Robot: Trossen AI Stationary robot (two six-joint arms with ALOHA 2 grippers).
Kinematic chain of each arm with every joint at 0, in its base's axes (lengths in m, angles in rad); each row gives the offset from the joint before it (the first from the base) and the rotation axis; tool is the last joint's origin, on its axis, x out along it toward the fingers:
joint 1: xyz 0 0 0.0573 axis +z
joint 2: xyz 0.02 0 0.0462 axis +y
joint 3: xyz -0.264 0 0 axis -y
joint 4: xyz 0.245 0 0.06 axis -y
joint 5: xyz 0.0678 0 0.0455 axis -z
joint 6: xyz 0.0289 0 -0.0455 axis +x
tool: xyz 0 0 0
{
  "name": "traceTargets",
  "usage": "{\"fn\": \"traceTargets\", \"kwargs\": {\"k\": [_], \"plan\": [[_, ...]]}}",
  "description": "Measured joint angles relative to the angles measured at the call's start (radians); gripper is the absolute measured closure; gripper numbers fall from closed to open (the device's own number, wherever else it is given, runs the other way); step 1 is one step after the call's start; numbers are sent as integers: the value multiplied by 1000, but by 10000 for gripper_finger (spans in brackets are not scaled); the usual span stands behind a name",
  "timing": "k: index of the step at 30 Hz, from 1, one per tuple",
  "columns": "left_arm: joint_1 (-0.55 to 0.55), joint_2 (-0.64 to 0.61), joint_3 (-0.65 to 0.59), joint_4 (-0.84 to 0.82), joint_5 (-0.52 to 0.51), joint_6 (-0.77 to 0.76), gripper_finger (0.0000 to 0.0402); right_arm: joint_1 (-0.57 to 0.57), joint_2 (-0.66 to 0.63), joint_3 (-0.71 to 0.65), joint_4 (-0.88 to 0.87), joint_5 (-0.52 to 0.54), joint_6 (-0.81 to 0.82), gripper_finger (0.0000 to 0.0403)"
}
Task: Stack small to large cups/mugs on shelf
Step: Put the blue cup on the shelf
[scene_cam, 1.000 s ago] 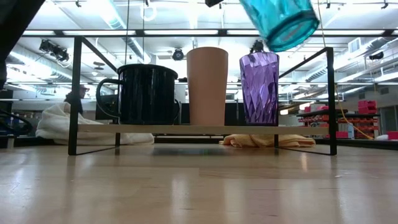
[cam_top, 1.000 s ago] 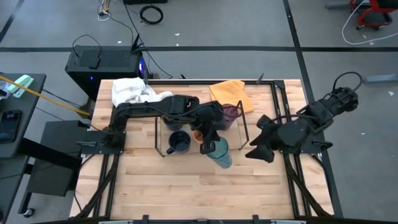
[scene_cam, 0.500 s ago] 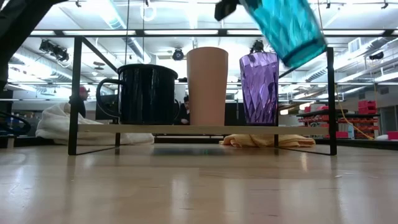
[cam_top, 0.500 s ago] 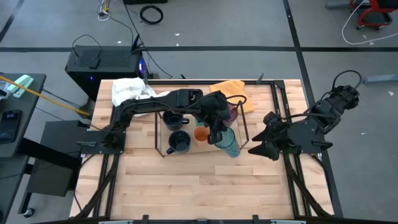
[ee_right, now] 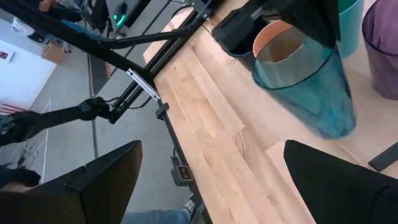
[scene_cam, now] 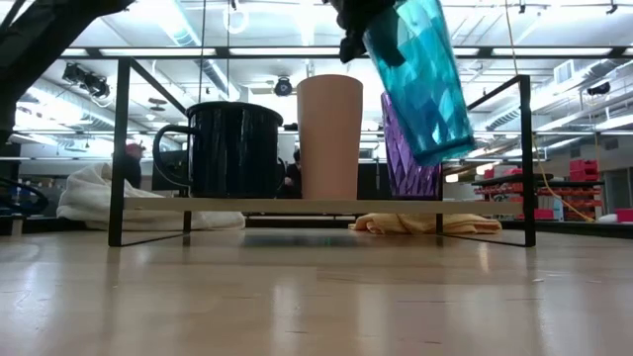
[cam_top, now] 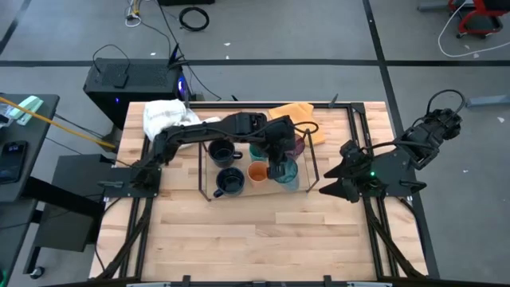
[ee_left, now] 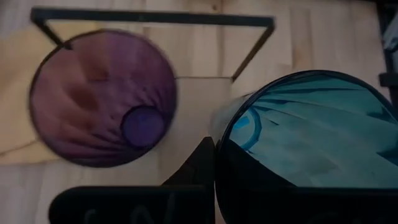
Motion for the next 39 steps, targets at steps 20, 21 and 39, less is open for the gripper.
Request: {"fn": "traceTargets", "kwargs": {"k": [20,21,39], "plan": [[26,0,2,-58,-38,70,389,0,0,0,0,28,-11,4],[27,0,2,-58,-42,71,389,-1,0,0,0,28,-11,4],[21,32,2,-52,-47,71,389,-1,0,0,1,37,-12,4]]}}
